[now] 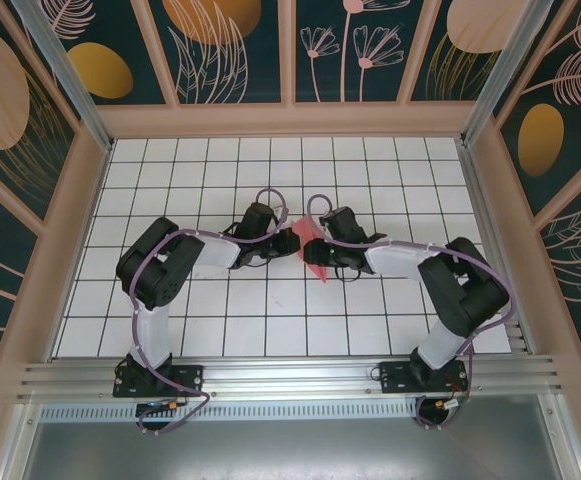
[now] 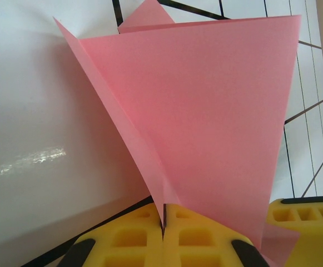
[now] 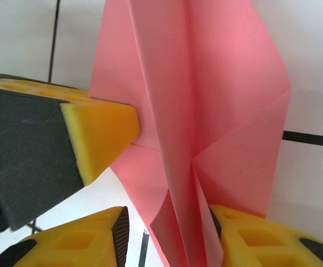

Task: Fold a paper plane with a square sheet of paper (pick it up from the middle)

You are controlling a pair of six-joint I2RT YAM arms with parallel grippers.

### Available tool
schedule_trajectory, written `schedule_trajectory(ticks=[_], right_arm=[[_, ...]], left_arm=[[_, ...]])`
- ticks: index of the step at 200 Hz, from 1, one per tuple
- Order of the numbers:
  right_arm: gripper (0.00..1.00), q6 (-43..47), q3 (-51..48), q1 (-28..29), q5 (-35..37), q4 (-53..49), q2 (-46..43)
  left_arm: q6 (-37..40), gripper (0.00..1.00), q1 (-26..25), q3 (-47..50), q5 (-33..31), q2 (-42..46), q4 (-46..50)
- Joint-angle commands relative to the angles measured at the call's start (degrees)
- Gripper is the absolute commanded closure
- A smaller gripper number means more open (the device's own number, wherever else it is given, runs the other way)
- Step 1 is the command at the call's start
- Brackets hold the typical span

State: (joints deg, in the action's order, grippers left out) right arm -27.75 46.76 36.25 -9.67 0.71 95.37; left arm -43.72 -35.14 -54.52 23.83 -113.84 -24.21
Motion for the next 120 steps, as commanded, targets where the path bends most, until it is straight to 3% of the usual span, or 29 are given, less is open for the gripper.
schedule_trajectory(ticks=[1,81,120], right_arm=[[0.57,-1.1,2.4,1.6,6.4,-2.8,1.9],[0.66,-4.1,1.3,7.7,21.2,-0.3,3.3],[0.71,-5.4,0.6,10.0,25.7,-0.1,5.1]], left_arm=[[0.5,1.0,0.4,0.5,1.1,-0.6,0.2],[0.0,0.99,0.5,1.6,1.0,0.8,-0.1],[-1.4,0.88,1.2,3.2,0.2,3.6,-1.0]])
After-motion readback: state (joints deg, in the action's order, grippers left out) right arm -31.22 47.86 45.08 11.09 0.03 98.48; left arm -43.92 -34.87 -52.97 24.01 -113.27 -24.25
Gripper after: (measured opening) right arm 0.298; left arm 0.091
